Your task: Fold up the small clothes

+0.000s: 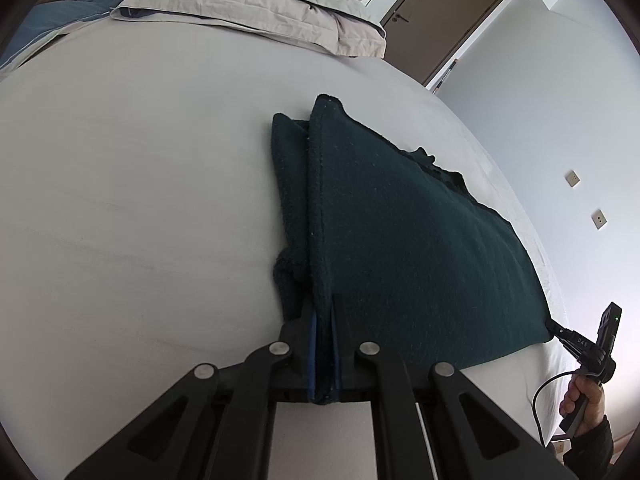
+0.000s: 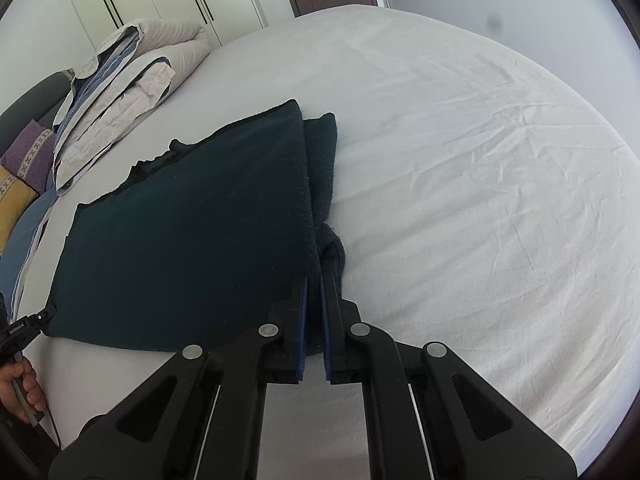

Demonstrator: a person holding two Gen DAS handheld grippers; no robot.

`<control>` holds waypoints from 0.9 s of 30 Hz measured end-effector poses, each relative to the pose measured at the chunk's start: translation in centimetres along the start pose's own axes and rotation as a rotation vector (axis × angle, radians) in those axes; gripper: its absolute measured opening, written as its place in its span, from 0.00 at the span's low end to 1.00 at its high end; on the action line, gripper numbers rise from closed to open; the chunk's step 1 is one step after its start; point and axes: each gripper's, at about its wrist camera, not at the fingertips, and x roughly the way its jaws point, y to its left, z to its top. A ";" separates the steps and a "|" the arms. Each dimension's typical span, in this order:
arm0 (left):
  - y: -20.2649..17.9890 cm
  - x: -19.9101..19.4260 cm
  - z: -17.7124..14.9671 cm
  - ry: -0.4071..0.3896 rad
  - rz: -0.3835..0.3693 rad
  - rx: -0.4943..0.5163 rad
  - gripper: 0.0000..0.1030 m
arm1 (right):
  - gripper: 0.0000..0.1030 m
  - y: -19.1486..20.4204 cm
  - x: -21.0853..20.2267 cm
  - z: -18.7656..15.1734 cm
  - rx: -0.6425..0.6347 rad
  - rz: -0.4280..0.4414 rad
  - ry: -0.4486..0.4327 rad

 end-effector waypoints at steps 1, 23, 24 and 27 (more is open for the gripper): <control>0.1 0.1 0.0 0.003 -0.002 0.001 0.07 | 0.05 -0.1 0.2 -0.1 0.003 0.001 0.006; 0.6 -0.4 -0.9 -0.017 -0.014 -0.019 0.07 | 0.05 0.2 2.2 -0.4 -0.004 0.014 0.028; 0.8 -0.2 -0.9 -0.012 -0.019 -0.026 0.07 | 0.05 0.2 2.3 -0.5 -0.002 0.018 0.034; 0.8 -0.2 -0.9 -0.009 -0.023 -0.030 0.07 | 0.05 0.0 2.5 -0.3 0.000 0.028 0.043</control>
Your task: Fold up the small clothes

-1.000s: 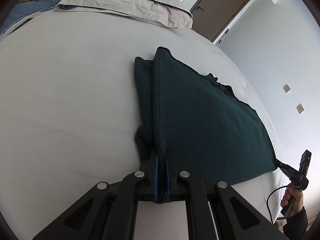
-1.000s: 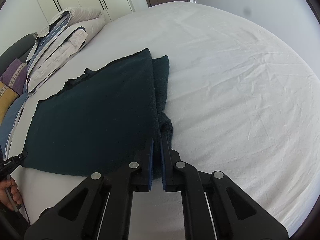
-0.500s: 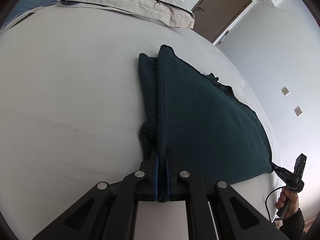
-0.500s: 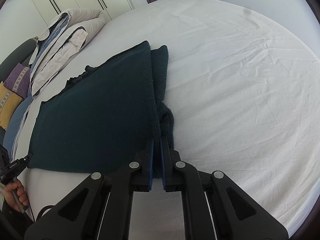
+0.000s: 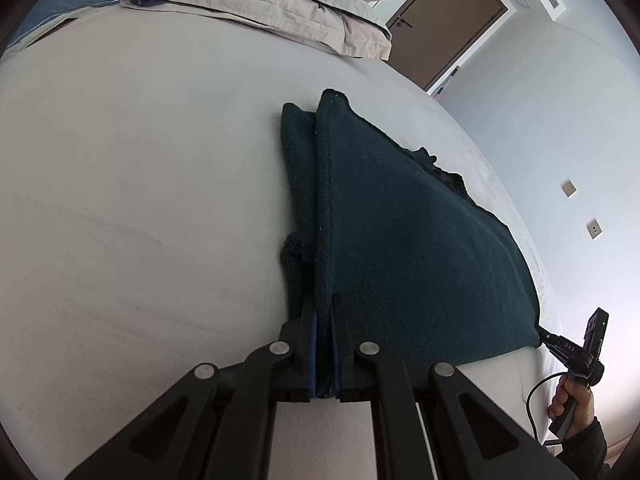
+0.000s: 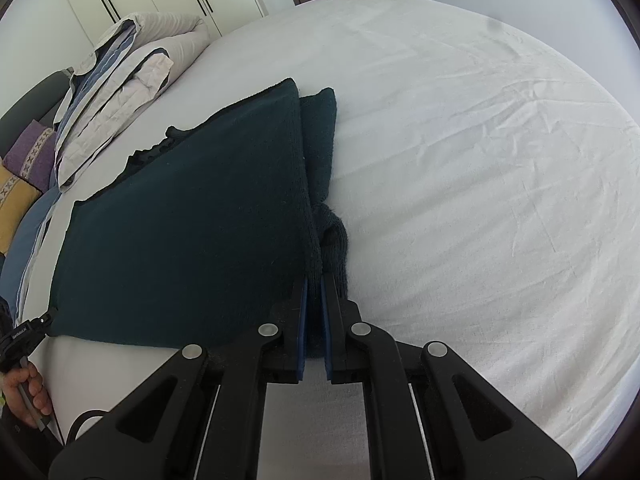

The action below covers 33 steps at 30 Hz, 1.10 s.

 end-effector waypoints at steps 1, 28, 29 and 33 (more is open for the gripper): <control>-0.1 -0.1 -0.1 -0.003 0.004 0.007 0.07 | 0.05 0.0 0.0 0.0 -0.004 -0.002 -0.001; -8.8 4.6 0.5 0.014 0.138 0.281 0.40 | 0.47 15.3 6.6 -2.3 0.055 0.587 0.226; -8.5 4.3 0.2 0.013 0.137 0.288 0.40 | 0.38 14.8 6.6 -2.3 0.050 0.597 0.211; -7.2 3.6 -0.6 0.031 0.115 0.295 0.37 | 0.29 9.4 6.2 -2.4 0.185 0.584 0.142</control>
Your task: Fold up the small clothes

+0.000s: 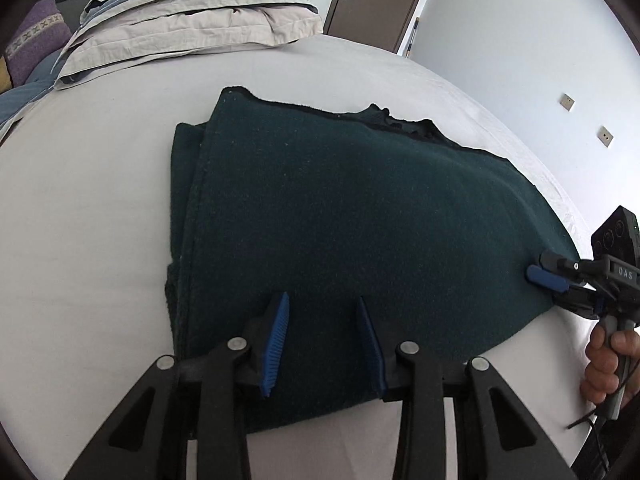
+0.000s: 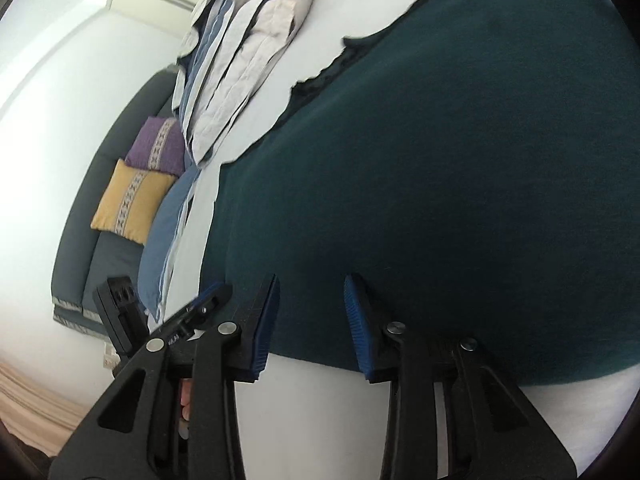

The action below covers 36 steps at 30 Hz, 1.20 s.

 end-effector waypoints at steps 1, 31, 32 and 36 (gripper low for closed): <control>0.3 0.0 -0.1 0.001 -0.013 -0.014 0.36 | 0.24 -1.2 -1.5 0.3 0.030 -0.037 -0.045; 0.4 0.2 -0.5 0.004 -0.006 -0.019 0.33 | 0.28 -2.7 2.8 9.8 0.244 -0.013 -0.256; 0.3 0.3 -0.4 0.004 -0.007 -0.020 0.33 | 0.27 -3.9 1.4 9.8 0.272 -0.026 -0.293; 0.1 0.4 -0.4 0.001 -0.001 -0.014 0.33 | 0.28 -5.6 -3.6 9.2 0.323 -0.053 -0.409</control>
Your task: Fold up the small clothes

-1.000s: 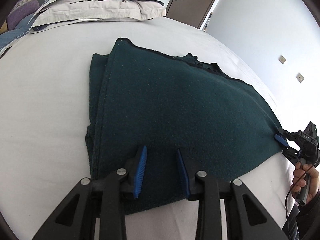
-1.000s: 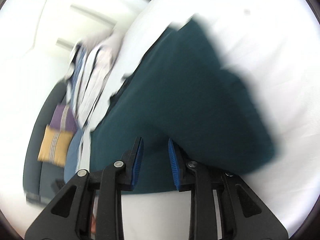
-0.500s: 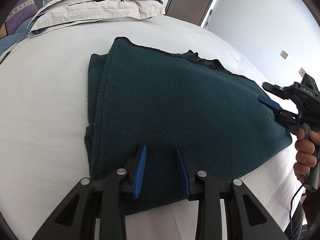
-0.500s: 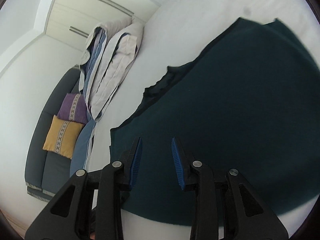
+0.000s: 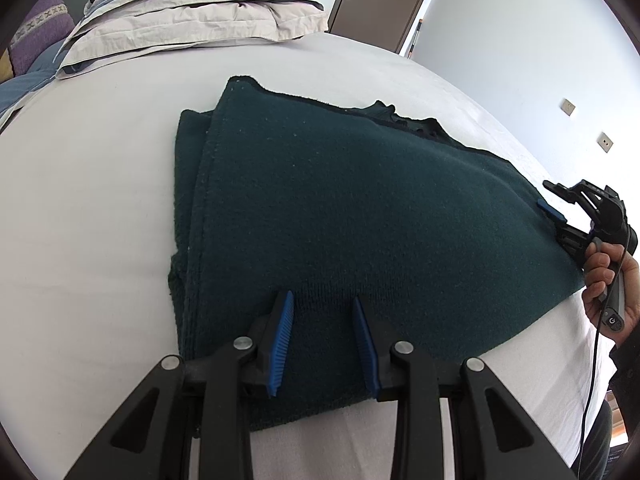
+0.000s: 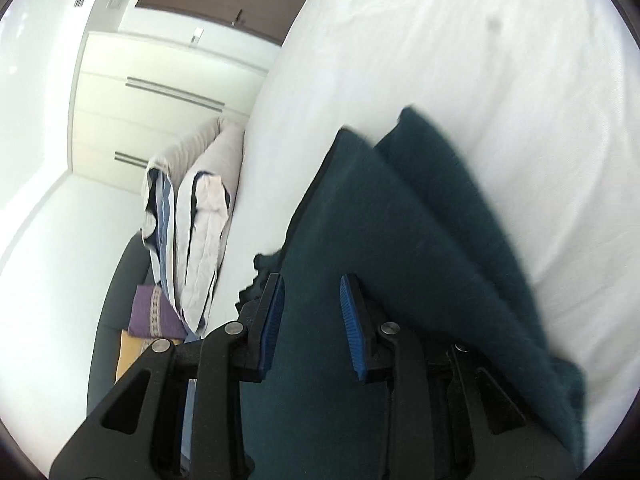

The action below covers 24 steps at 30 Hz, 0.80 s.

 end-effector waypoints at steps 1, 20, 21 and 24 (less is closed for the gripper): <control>0.0 0.0 0.0 0.000 0.002 0.002 0.34 | 0.28 0.5 -0.9 -0.1 -0.015 -0.022 -0.021; 3.0 -3.3 -0.1 -0.048 -0.095 -0.164 0.34 | 0.29 6.1 -4.6 -12.7 -0.525 -0.229 0.160; 3.7 -4.4 -0.2 -0.081 -0.090 -0.193 0.35 | 0.29 7.0 -6.0 -13.0 -0.578 -0.223 0.124; 6.1 -6.7 -0.1 -0.135 -0.090 -0.272 0.47 | 0.53 9.6 -9.3 -14.0 -0.695 -0.206 -0.005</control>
